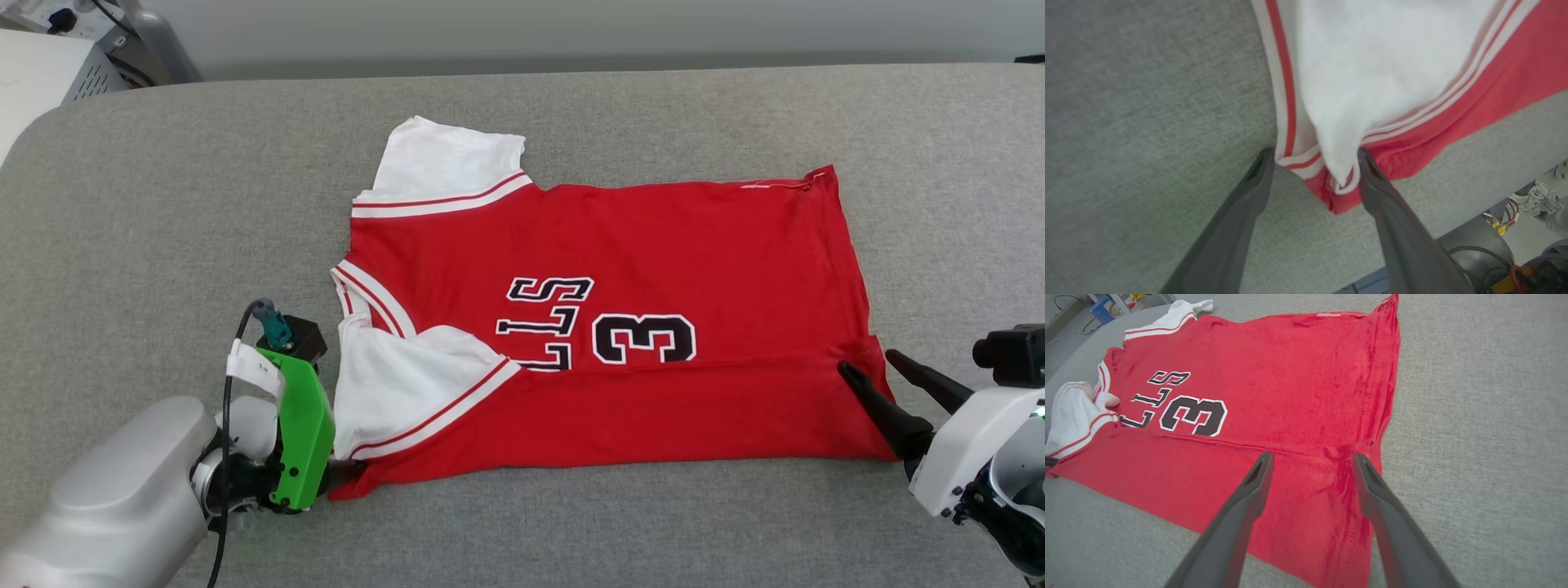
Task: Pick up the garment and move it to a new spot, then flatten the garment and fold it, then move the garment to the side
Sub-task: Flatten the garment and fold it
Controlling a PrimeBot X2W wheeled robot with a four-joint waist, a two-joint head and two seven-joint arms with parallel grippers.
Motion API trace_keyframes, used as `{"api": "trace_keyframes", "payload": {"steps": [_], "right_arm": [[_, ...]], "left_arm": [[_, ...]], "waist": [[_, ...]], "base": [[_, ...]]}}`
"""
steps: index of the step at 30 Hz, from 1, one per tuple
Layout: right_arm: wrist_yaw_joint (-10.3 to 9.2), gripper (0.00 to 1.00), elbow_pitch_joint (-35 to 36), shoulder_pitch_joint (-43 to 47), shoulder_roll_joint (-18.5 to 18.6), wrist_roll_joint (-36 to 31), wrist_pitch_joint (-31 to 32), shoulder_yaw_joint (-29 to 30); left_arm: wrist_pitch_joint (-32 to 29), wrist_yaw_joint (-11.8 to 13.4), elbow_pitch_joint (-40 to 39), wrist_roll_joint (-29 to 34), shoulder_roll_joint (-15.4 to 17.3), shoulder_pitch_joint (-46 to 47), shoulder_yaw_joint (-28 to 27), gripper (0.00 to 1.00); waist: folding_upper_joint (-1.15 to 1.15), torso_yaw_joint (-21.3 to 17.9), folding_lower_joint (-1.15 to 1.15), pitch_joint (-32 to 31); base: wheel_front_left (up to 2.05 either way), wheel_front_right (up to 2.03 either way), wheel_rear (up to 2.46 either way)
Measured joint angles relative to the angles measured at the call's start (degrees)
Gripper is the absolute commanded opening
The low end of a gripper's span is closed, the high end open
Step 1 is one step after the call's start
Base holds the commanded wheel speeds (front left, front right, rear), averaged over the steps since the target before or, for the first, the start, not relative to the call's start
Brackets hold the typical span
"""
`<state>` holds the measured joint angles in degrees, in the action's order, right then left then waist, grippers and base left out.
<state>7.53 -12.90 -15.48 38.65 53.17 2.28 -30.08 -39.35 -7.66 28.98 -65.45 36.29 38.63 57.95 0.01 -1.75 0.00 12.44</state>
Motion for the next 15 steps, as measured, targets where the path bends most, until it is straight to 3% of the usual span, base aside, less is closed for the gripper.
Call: {"api": "trace_keyframes", "payload": {"steps": [1,2,3,9,15], "right_arm": [[0.0,1.0,-0.02,0.0,0.03,0.0,0.0,0.1],[0.0,1.0,-0.02,-0.01,0.04,-0.01,0.0,0.27],[0.0,1.0,-0.02,-0.01,0.14,-0.1,0.0,0.41],[0.0,1.0,1.8,-0.77,2.97,-2.75,1.24,0.9],[0.0,1.0,4.88,-3.42,8.09,-4.0,8.56,1.8]], "left_arm": [[0.55,-0.02,0.2,-0.01,-0.1,-0.15,-0.02,1.0],[1.53,-0.11,0.42,0.05,-0.18,-0.4,0.01,0.43],[2.6,-0.16,0.68,0.41,-0.23,-0.62,0.23,0.0],[8.54,-0.1,0.33,3.53,-0.09,-1.08,1.41,0.0],[13.83,-0.1,-3.25,5.57,1.22,-2.12,1.52,0.0]], "waist": [[0.0,0.0,0.0,-0.07],[0.0,0.02,0.0,-0.23],[0.0,0.07,0.0,-0.45],[0.0,0.52,0.0,-2.09],[0.0,0.96,0.0,-3.27]], "base": [[0.0,0.0,0.0],[0.0,0.0,0.0],[0.0,0.0,0.0],[0.0,0.0,0.0],[0.0,0.0,0.0]]}}
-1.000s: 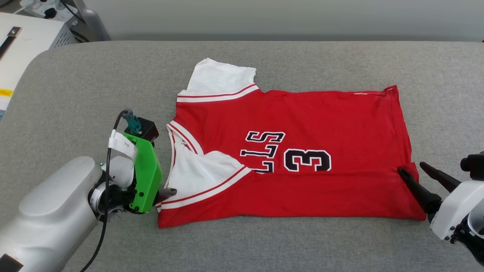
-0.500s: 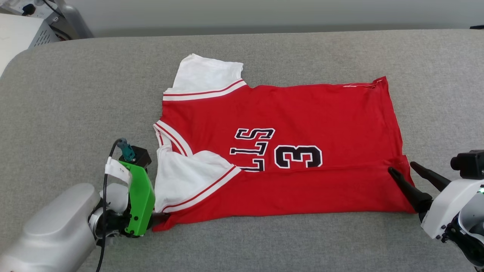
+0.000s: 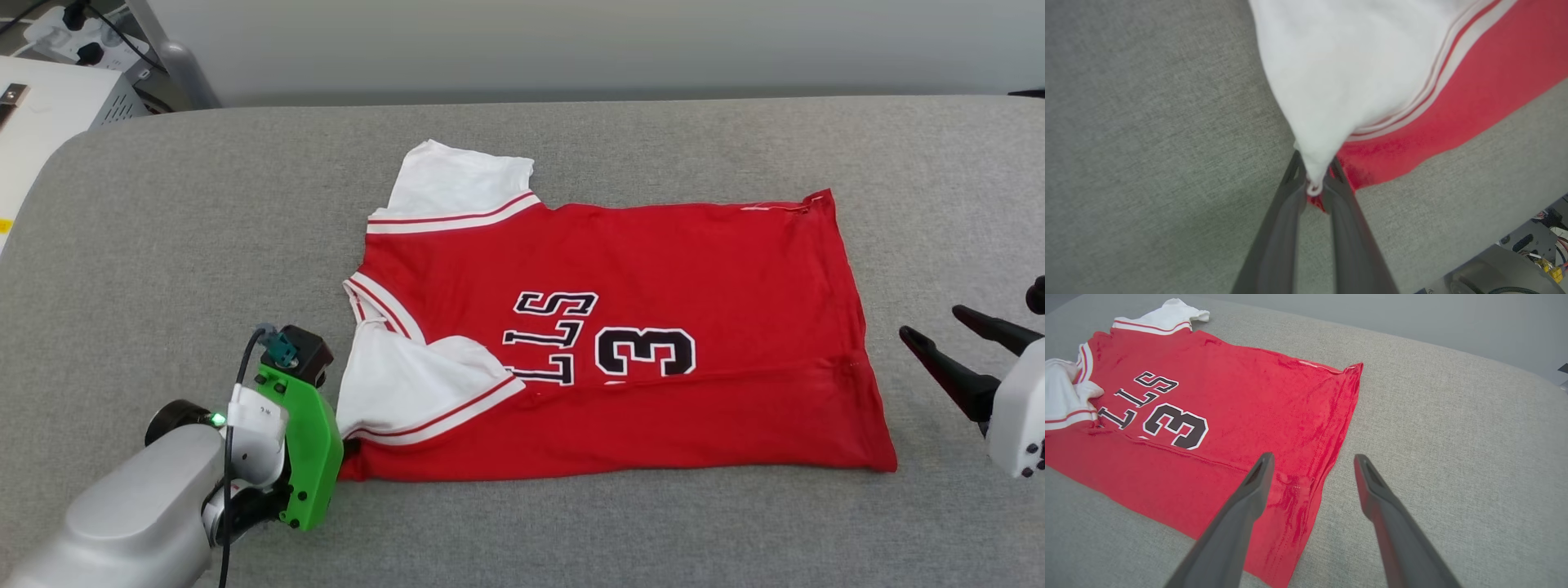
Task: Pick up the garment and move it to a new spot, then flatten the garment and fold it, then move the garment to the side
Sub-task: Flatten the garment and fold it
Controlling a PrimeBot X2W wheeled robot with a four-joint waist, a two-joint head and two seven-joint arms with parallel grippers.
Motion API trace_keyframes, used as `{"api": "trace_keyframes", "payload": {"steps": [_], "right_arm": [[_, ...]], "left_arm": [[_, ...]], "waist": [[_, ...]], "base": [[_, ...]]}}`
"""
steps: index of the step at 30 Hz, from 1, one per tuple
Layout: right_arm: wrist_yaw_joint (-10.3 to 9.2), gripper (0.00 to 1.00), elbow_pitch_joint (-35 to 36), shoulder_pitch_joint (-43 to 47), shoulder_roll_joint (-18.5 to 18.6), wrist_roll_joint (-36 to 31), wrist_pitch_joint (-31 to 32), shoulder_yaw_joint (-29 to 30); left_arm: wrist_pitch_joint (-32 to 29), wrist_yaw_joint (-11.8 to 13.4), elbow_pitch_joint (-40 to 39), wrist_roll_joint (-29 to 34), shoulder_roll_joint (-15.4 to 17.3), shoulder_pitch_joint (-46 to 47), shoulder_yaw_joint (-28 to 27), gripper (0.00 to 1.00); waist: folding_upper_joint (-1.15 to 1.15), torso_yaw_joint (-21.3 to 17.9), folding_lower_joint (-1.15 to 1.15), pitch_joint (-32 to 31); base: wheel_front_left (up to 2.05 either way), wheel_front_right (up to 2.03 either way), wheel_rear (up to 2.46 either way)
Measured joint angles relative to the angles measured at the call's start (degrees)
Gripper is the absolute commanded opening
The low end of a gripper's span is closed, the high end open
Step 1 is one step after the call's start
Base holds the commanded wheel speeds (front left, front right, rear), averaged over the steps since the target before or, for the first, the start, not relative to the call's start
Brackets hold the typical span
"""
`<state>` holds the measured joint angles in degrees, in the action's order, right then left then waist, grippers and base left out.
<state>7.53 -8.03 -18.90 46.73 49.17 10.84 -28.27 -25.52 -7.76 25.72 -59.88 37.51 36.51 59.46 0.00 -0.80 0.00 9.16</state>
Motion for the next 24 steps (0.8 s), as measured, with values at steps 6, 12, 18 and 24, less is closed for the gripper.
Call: {"api": "trace_keyframes", "payload": {"steps": [6,12,18,24], "right_arm": [[0.0,1.0,1.0,-1.14,3.45,2.71,16.24,0.29],[0.0,1.0,-1.44,-1.16,1.43,3.11,24.32,0.98],[0.0,1.0,-7.31,-1.19,-4.21,1.93,24.65,0.55],[0.0,1.0,-13.25,-1.18,-7.46,1.43,23.14,-1.04]], "left_arm": [[2.79,1.02,-5.06,0.92,1.14,-0.09,-0.58,0.0],[3.3,2.82,-9.8,1.67,2.31,-0.13,-0.74,0.0],[3.81,3.48,-11.14,1.97,2.33,-0.15,-0.77,0.0],[4.83,3.49,-10.89,3.03,2.3,-0.16,-0.76,0.0]], "waist": [[0.0,0.46,0.0,-0.14],[0.0,1.14,0.0,0.8],[0.0,1.88,0.0,2.3],[0.0,2.58,0.0,3.65]], "base": [[0.0,0.0,0.0],[0.0,0.0,0.0],[0.0,0.0,0.0],[0.0,0.0,0.0]]}}
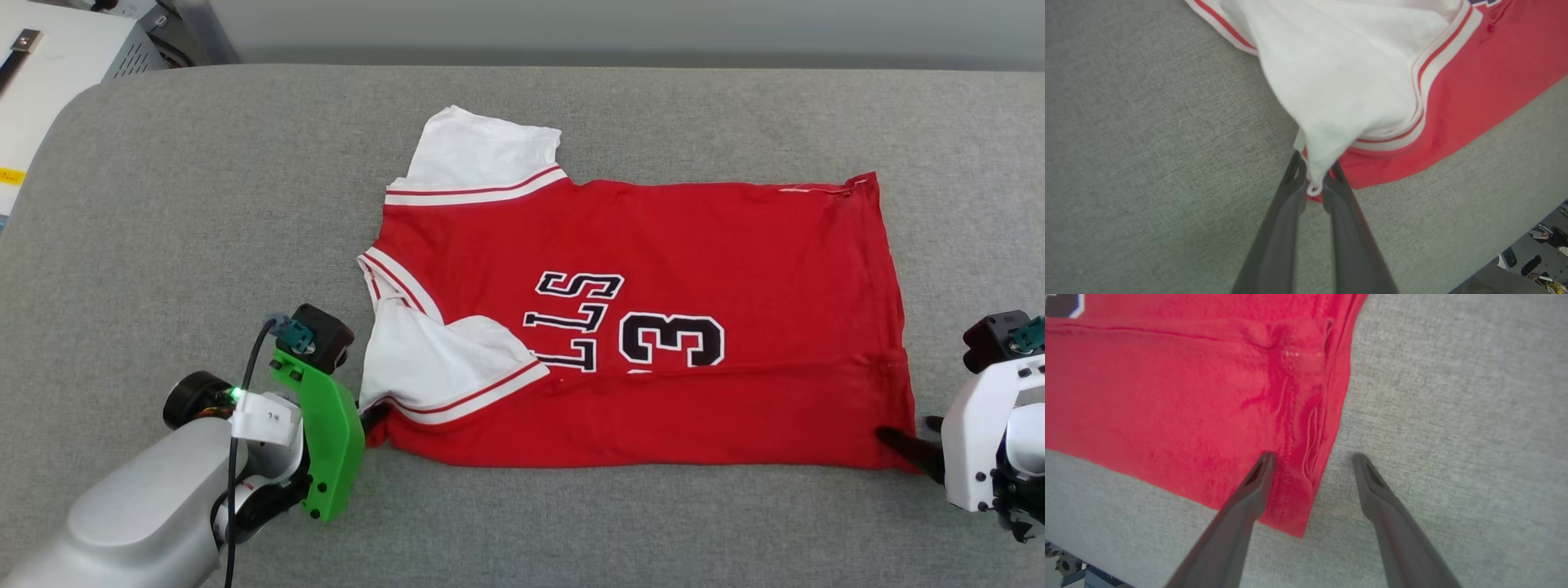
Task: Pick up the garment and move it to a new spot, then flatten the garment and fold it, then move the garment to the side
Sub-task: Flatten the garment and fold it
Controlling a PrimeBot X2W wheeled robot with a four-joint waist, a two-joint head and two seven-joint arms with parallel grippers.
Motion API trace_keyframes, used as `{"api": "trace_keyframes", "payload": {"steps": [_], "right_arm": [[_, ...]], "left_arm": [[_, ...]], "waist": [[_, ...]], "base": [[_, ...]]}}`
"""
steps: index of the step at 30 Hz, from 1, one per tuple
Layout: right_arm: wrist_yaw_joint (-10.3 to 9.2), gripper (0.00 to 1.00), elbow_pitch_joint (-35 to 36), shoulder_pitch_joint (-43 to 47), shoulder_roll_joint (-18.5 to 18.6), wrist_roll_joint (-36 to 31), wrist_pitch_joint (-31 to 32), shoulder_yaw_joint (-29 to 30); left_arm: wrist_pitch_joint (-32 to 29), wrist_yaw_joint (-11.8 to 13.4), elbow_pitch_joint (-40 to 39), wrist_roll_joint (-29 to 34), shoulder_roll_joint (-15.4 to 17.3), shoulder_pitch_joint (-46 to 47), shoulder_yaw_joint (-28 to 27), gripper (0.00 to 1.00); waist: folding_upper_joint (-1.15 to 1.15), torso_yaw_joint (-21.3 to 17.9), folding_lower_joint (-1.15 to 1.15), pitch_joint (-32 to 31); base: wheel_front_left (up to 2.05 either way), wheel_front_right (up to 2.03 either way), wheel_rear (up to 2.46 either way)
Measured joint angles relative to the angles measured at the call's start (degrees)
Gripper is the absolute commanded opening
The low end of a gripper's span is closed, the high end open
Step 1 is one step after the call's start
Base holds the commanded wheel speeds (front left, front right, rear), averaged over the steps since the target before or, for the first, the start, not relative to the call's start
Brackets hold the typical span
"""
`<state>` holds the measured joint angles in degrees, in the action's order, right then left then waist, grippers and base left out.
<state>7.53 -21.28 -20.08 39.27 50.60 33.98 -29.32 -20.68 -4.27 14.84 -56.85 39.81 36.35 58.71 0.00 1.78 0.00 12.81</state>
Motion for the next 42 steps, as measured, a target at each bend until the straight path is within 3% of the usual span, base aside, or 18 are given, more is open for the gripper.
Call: {"api": "trace_keyframes", "payload": {"steps": [3,4,5,17,30,35,42], "right_arm": [[-0.08,1.0,-1.72,0.05,-0.43,0.42,-1.65,-1.18],[-0.08,0.24,-1.7,0.03,-0.42,0.59,-2.58,-1.54],[-0.08,0.0,-1.74,0.02,-0.42,0.59,-3.71,-1.99],[-0.01,0.0,6.16,1.94,3.26,3.9,-11.17,-3.05],[0.0,0.0,14.84,12.96,6.09,4.43,-10.98,4.87],[0.0,0.0,16.49,15.96,5.6,4.41,-8.96,8.61],[0.0,0.0,13.55,16.69,1.15,2.65,-7.48,10.98]], "left_arm": [[0.55,0.01,0.88,0.0,-0.13,-0.4,0.0,0.0],[0.57,0.02,1.13,-0.02,-0.12,-0.77,0.01,0.0],[0.77,0.03,1.43,-0.05,-0.12,-1.19,-0.01,0.0],[3.0,0.47,-0.42,-2.74,1.89,-4.39,-1.36,0.0],[2.09,4.59,-11.55,-4.46,7.37,-10.26,-1.1,0.0],[1.66,6.06,-13.86,-5.52,7.94,-11.07,-1.09,0.0],[1.74,6.6,-10.28,-5.92,6.55,-11.07,-1.01,0.0]], "waist": [[0.0,0.11,0.0,0.34],[0.0,0.01,0.0,0.3],[0.0,-0.12,0.0,0.2],[0.0,-1.27,0.0,-4.13],[0.0,-2.04,0.0,-5.64],[0.0,-2.23,0.0,-5.24],[0.0,-2.43,0.0,-3.71]], "base": [[0.0,0.0,0.0],[0.0,0.0,0.0],[0.0,0.0,0.0],[0.0,0.0,0.0],[0.0,0.0,0.0],[0.0,0.0,0.0],[0.0,0.0,0.0]]}}
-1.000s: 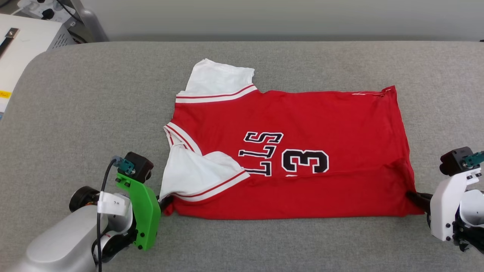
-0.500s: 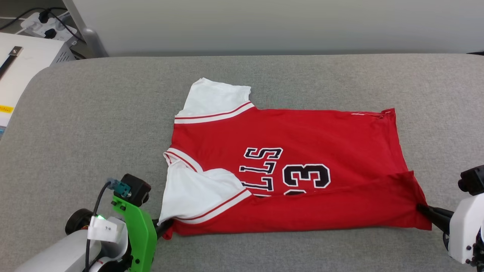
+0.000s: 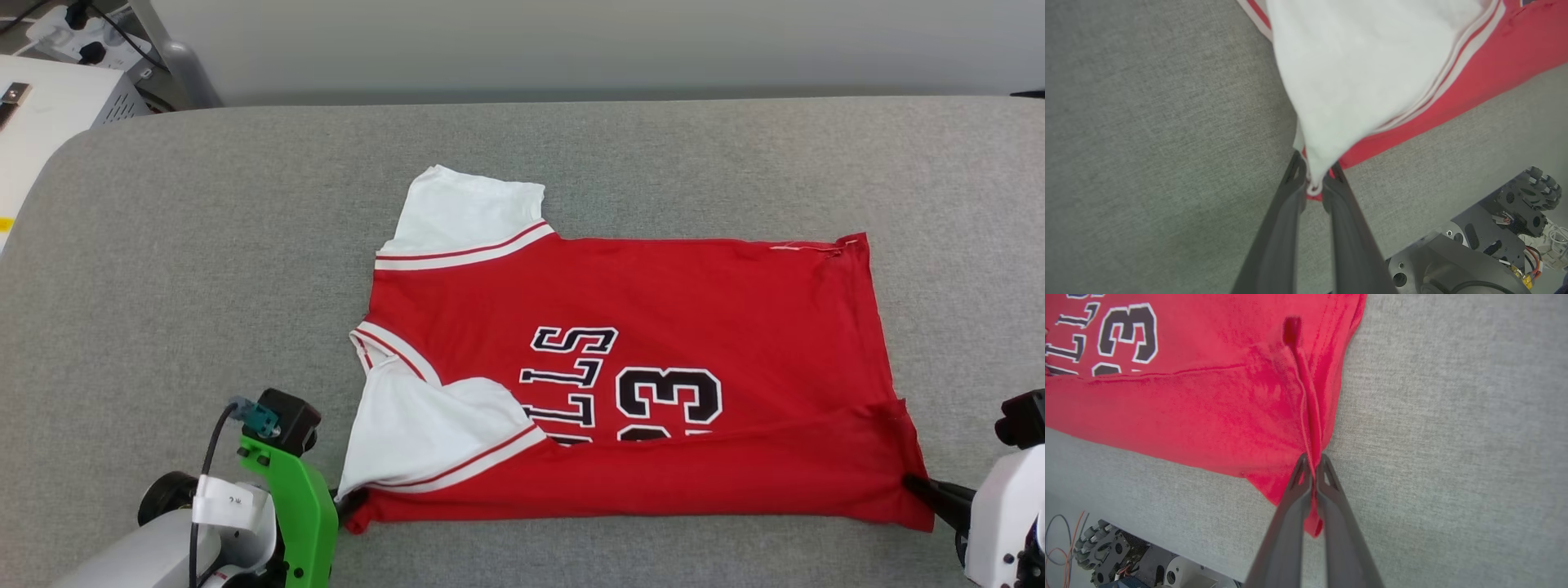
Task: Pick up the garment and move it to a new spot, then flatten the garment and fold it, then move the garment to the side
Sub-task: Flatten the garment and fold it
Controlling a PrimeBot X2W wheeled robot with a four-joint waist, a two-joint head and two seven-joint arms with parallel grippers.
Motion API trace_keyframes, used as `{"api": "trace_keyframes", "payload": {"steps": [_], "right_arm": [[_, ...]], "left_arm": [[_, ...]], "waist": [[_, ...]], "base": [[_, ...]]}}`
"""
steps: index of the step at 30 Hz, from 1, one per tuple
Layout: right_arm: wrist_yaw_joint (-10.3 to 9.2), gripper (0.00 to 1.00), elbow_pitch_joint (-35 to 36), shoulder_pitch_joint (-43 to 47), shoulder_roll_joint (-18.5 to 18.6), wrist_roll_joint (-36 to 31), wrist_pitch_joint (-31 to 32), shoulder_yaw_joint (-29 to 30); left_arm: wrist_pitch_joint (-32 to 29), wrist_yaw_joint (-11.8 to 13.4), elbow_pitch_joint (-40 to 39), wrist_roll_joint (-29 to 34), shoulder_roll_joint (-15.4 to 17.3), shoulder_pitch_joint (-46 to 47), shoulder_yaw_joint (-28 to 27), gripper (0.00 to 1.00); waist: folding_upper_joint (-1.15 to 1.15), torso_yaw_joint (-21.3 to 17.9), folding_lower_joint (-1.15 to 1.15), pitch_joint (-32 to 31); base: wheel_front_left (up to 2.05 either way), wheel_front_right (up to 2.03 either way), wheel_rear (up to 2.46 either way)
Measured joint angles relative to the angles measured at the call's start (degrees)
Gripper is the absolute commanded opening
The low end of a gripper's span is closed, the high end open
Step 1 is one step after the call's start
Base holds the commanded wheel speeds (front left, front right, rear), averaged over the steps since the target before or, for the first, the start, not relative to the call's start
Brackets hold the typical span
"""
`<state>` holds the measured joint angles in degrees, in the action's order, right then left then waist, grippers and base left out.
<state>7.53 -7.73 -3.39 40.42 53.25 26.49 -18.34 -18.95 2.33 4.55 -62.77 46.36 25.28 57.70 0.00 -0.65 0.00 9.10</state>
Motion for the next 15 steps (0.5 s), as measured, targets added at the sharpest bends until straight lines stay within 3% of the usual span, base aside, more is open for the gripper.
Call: {"api": "trace_keyframes", "payload": {"steps": [7,8,9,10,15], "right_arm": [[0.0,0.0,-6.6,-0.97,-3.81,-2.3,-0.45,-1.02],[0.0,0.12,-7.09,-1.12,-4.24,-2.31,-1.41,-0.93],[0.0,0.45,-7.43,-1.15,-4.54,-2.31,-2.09,-0.93],[0.0,0.97,-7.61,-1.14,-4.78,-2.34,-2.82,-1.01],[0.0,1.0,-6.21,-1.05,-4.94,-3.48,-9.39,-0.07]], "left_arm": [[0.85,-1.72,7.39,-0.75,-3.28,-0.17,0.64,0.0],[1.32,-1.88,7.94,-0.75,-3.43,-0.19,0.6,0.3],[1.6,-1.87,8.2,-0.75,-3.49,-0.22,0.52,1.0],[2.22,-1.85,8.44,-0.75,-3.52,-0.27,0.34,1.0],[4.78,-1.55,7.81,-0.05,-1.78,-0.35,-0.96,1.0]], "waist": [[0.0,-0.17,0.0,0.18],[0.0,-0.14,0.0,-0.02],[0.0,-0.11,0.0,-0.21],[0.0,-0.07,0.0,-0.48],[0.0,0.22,0.0,-2.14]], "base": [[0.0,0.0,0.0],[0.0,0.0,0.0],[0.0,0.0,0.0],[0.0,0.0,0.0],[0.0,0.0,0.0]]}}
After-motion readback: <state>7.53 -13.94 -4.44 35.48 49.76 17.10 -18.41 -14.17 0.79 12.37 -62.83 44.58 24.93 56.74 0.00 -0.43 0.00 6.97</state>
